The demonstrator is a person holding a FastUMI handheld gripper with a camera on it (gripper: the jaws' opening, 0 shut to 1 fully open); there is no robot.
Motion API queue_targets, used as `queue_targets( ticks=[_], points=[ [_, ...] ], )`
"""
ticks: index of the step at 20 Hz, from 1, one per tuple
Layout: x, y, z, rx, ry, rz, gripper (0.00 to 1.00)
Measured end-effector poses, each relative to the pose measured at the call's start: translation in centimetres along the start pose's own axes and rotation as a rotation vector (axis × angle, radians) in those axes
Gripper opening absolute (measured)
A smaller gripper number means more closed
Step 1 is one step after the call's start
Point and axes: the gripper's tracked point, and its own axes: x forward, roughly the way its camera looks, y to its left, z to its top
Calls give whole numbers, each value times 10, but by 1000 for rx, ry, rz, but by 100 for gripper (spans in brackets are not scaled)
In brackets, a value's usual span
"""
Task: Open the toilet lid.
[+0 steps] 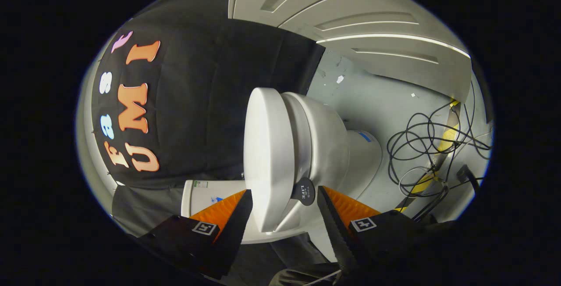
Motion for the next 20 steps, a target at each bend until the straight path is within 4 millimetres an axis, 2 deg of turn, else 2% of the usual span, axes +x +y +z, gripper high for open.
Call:
queue_targets(
  ticks=[5,7,9,12,15,19,20],
  points=[
    [3,-15,0,13,42,-55,91],
    [4,-20,2,44,46,-68,83],
    [6,-20,3,67,46,-56,83],
    [20,-18,-1,82,74,-43,83],
    [32,-14,4,57,70,-32,82],
    [34,-15,7,15,56,-42,58],
    [35,-20,6,8,57,-67,52]
  ],
)
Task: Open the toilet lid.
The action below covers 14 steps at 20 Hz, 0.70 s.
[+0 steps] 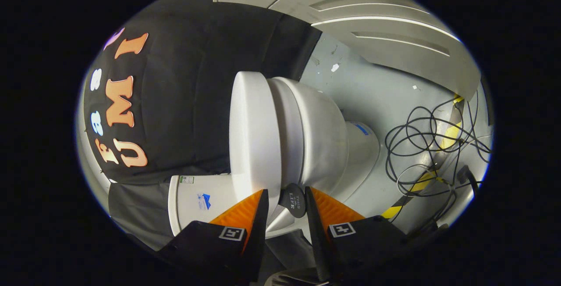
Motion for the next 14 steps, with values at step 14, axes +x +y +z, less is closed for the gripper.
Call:
queue_targets(
  ticks=[14],
  points=[
    [-5,-3,3,-4,1,-11,10]
  ],
)
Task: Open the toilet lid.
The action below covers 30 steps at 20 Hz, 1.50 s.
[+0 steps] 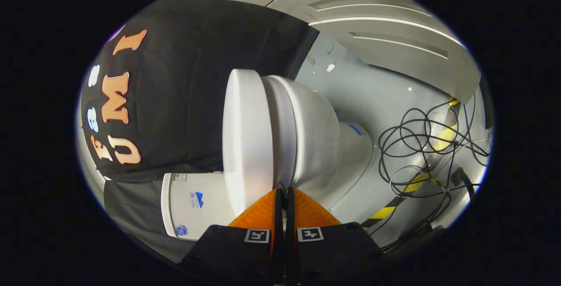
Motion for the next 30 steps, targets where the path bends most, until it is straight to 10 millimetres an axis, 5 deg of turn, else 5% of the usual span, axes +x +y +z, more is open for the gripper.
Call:
queue_targets(
  ticks=[19,30],
  points=[
    [0,14,-6,-134,-63,-40,8],
    [-20,80,3,-467,-215,-97,8]
  ],
)
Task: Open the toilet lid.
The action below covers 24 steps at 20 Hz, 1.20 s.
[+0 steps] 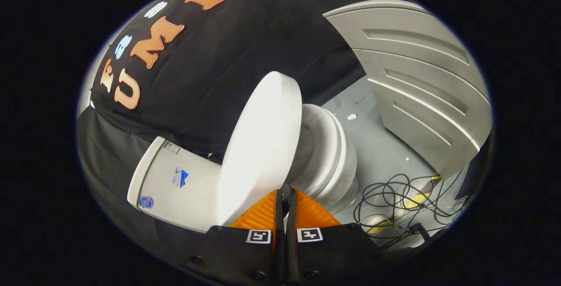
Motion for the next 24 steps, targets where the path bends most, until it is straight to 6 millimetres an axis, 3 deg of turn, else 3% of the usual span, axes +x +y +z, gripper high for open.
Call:
queue_targets(
  ticks=[4,13,24],
  points=[
    [-8,18,6,-57,-28,-29,8],
    [-43,104,21,-348,-116,-111,8],
    [-58,167,23,-556,-179,-179,8]
  ],
)
